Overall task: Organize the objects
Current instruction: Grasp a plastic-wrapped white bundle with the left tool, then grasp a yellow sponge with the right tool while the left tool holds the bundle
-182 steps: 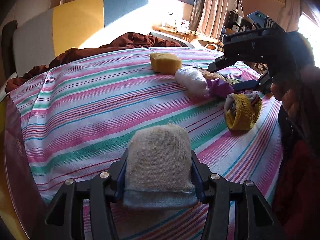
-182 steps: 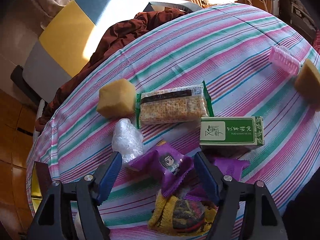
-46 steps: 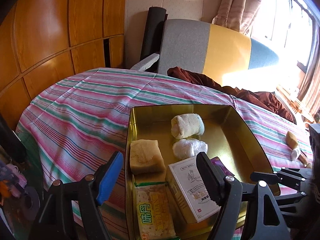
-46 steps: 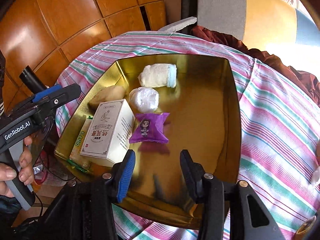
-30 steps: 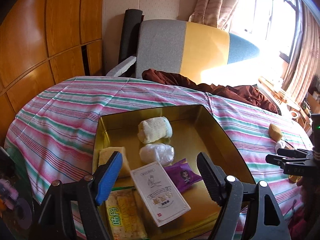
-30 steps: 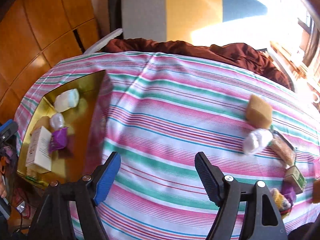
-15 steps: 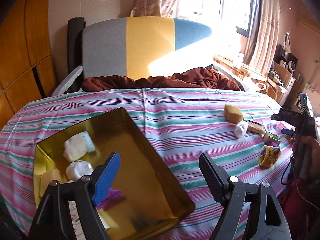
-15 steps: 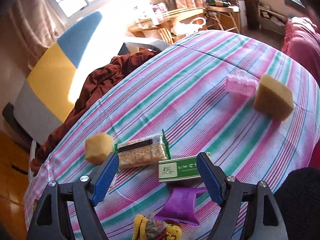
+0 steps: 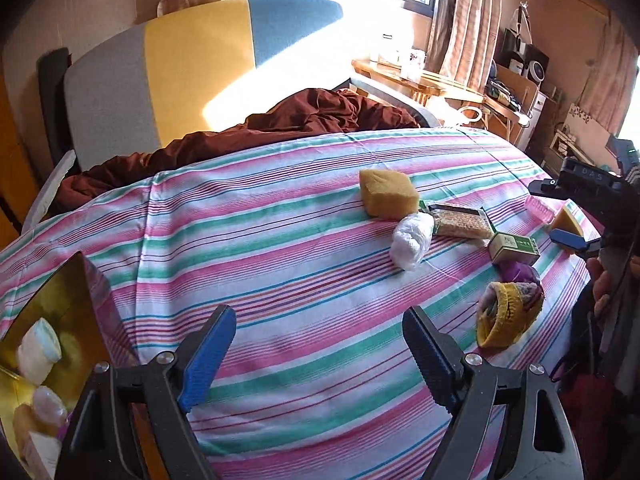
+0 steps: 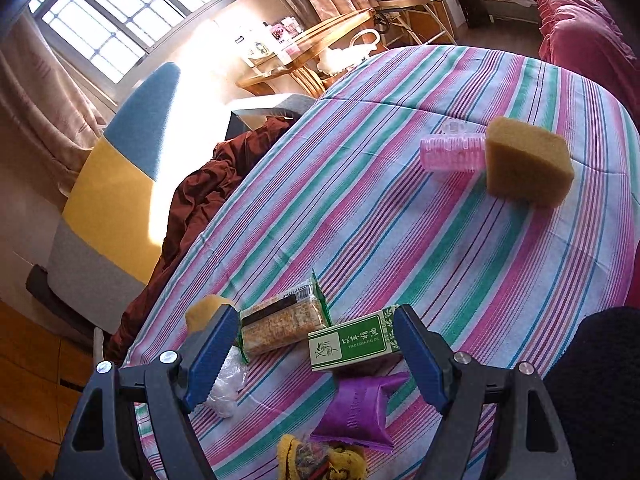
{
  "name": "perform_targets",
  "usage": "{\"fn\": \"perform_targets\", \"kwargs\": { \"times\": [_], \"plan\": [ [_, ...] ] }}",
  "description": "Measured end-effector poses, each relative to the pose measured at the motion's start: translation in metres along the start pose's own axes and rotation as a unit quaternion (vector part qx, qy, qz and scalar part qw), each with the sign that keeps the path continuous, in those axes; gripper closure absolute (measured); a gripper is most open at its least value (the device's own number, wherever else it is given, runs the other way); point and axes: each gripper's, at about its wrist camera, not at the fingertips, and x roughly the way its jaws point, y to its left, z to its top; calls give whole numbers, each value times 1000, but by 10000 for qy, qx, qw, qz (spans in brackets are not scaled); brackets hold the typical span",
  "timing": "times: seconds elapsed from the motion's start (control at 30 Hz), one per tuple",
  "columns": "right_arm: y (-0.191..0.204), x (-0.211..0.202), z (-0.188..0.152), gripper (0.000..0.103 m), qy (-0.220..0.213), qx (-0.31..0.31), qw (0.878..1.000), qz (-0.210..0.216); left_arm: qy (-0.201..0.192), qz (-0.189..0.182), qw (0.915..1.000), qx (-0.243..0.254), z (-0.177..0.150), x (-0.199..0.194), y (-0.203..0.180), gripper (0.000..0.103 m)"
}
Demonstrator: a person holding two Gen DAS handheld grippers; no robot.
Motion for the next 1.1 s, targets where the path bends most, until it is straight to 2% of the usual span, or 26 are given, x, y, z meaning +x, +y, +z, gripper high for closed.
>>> {"fn": "perform_targets", "kwargs": {
  "times": [0.1, 0.33, 0.47, 0.57, 0.7, 0.73, 0.8, 0.83, 0.87, 1.1],
  "plan": [
    [-2, 4, 1, 21, 98, 99, 9999, 74, 126, -157, 9997, 102, 10, 23, -13, 17],
    [-1, 8, 0, 21, 212, 100, 9996, 174, 122, -534, 9969, 560, 33, 63, -46, 19],
    [-3, 9, -1, 21, 261, 169, 9992, 234, 81, -547, 9953, 795, 47, 83, -63, 22],
    [-2, 13, -1, 21, 349, 165, 9990, 244, 251, -573, 9942, 876, 54, 103, -71, 29],
    [-3, 14, -1, 21, 386, 162, 9989, 225, 447, -535, 9924, 1015, 60, 129, -85, 30],
    [-4, 14, -1, 21, 383, 174, 9988, 230, 510, -498, 9918, 1056, 60, 136, -88, 33],
    [-5, 14, 0, 21, 369, 206, 9988, 247, 657, -553, 9908, 1045, 60, 149, -89, 50],
    [-6, 13, 1, 21, 358, 224, 9988, 255, 579, -558, 9915, 1021, 59, 149, -89, 55],
    [-6, 13, 1, 21, 355, 255, 9987, 273, 522, -519, 9926, 967, 58, 147, -87, 66],
    [-16, 16, 2, 21, 421, 545, 9971, 329, 281, -613, 9965, 495, 24, 119, -60, 67]
  ]
}}
